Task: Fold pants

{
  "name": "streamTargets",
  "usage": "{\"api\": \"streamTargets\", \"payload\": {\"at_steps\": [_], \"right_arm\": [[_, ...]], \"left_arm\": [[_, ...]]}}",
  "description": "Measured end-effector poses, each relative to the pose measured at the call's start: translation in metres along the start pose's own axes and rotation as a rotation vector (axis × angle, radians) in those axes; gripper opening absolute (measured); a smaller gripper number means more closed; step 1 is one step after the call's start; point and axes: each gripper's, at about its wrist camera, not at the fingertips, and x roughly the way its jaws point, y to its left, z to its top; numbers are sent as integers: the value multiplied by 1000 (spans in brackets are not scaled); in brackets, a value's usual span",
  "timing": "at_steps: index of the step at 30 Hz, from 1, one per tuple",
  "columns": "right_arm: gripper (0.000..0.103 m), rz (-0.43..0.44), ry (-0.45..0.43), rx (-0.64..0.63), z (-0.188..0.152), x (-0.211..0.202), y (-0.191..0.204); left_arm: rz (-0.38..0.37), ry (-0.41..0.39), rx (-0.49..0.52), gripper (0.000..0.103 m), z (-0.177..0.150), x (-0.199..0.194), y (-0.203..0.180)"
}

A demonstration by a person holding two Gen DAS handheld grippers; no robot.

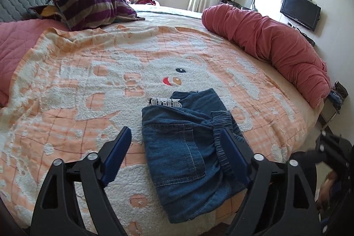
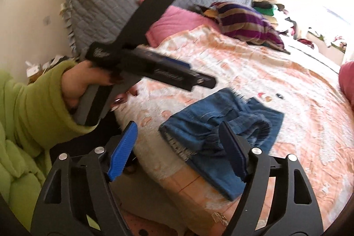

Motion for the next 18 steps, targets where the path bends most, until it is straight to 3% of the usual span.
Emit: {"api": "streamTargets", "payload": {"at_steps": [8, 18], "right_arm": [[79, -143, -83, 109, 15, -21, -33], [80, -284, -89, 220, 23, -24, -75]], "left_arm": [[17, -44, 12, 91, 3, -19, -3], [65, -53, 20, 92, 3, -19, 1]]}}
